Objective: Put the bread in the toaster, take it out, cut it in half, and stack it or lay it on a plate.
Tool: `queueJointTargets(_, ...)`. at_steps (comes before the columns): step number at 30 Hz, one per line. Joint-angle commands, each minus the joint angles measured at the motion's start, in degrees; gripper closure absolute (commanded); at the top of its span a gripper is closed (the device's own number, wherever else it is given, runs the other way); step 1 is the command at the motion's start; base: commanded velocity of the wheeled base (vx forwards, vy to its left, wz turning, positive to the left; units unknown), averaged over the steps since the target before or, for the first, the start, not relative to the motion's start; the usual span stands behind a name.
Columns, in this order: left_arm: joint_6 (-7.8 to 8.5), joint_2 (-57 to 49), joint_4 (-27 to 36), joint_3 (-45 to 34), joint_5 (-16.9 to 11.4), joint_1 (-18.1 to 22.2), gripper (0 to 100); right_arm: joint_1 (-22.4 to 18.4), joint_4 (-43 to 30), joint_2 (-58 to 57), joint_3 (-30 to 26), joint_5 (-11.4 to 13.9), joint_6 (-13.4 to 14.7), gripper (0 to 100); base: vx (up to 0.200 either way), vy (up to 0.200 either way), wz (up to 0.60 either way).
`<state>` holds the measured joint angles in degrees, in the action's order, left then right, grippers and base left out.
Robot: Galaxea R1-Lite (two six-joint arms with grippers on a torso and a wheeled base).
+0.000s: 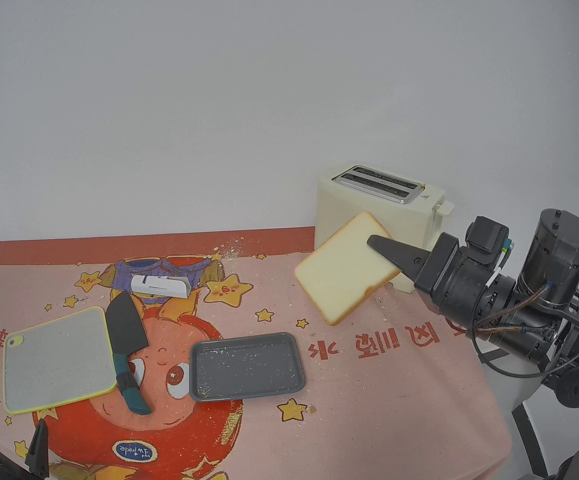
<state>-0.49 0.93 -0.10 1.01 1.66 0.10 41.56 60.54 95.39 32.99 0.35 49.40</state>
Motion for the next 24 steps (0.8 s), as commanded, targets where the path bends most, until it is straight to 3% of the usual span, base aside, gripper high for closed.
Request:
queueJointTargets(1, -0.04, -0.14, 0.01, -1.01, 0.01, -0.01, 0, 0.01, 0.11, 0.67, -0.03, 0.09, 0.0, 100, 0.0, 0.2, 0.0)
queueJointTargets(24, -0.04, -0.14, 0.01, -1.01, -0.08, -0.01, 0, 0.89, 0.02, 0.76, -0.82, 0.17, 0.0, 100, 0.0, 0.2, 0.0)
